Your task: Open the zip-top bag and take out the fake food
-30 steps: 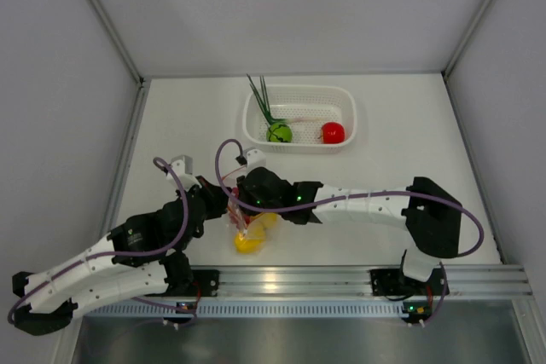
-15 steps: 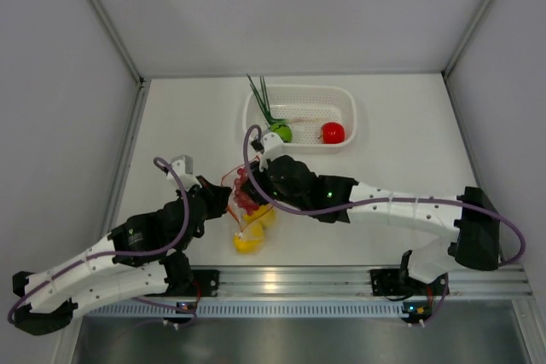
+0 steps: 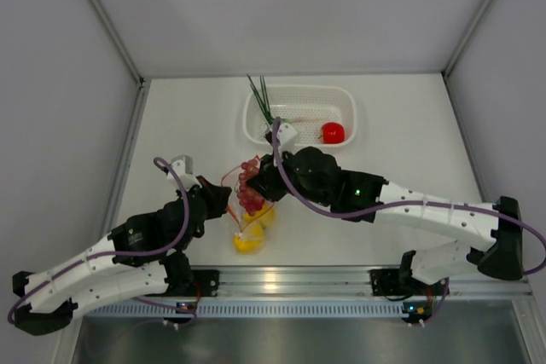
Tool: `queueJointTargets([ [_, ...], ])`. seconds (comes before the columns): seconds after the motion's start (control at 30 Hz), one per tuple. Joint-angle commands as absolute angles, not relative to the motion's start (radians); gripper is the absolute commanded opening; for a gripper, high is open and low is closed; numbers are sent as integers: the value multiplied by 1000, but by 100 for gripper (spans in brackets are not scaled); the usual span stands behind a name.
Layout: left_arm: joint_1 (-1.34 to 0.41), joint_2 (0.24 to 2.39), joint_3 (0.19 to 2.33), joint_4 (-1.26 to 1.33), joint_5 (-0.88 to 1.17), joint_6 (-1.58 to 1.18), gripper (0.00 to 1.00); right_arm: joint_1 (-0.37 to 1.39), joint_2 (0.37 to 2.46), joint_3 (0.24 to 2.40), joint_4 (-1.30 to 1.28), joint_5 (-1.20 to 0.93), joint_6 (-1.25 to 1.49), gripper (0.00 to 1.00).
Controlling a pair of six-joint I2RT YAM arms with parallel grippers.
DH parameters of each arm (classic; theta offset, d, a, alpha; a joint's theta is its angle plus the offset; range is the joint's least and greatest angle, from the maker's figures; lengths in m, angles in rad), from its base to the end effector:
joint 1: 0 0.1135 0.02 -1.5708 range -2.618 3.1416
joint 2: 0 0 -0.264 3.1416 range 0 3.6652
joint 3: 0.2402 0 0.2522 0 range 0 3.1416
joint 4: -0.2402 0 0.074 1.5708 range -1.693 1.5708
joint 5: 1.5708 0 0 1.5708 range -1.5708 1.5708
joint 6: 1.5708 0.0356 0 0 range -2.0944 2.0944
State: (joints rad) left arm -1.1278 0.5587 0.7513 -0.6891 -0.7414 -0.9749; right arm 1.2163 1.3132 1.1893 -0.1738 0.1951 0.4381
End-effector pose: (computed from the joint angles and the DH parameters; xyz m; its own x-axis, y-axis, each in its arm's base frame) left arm 0.0703 -0.0920 0.3115 -0.4554 -0.4641 -0.7597 0.0621 0.8347 -0.5472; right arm 0.1132 0.2859 0.3661 -0.4552 -0.0309 -0.8898 -0.7317 0.5825 0.3541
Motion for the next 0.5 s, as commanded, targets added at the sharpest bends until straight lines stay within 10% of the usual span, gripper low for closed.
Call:
queueJointTargets([
  [0.0, -1132, 558, 752, -669, -758, -983, 0, 1181, 1252, 1293, -164, 138, 416, 0],
  [0.47, -1132, 566, 749, -672, -756, -957, 0, 745, 1222, 1436, -327, 6, 393, 0],
])
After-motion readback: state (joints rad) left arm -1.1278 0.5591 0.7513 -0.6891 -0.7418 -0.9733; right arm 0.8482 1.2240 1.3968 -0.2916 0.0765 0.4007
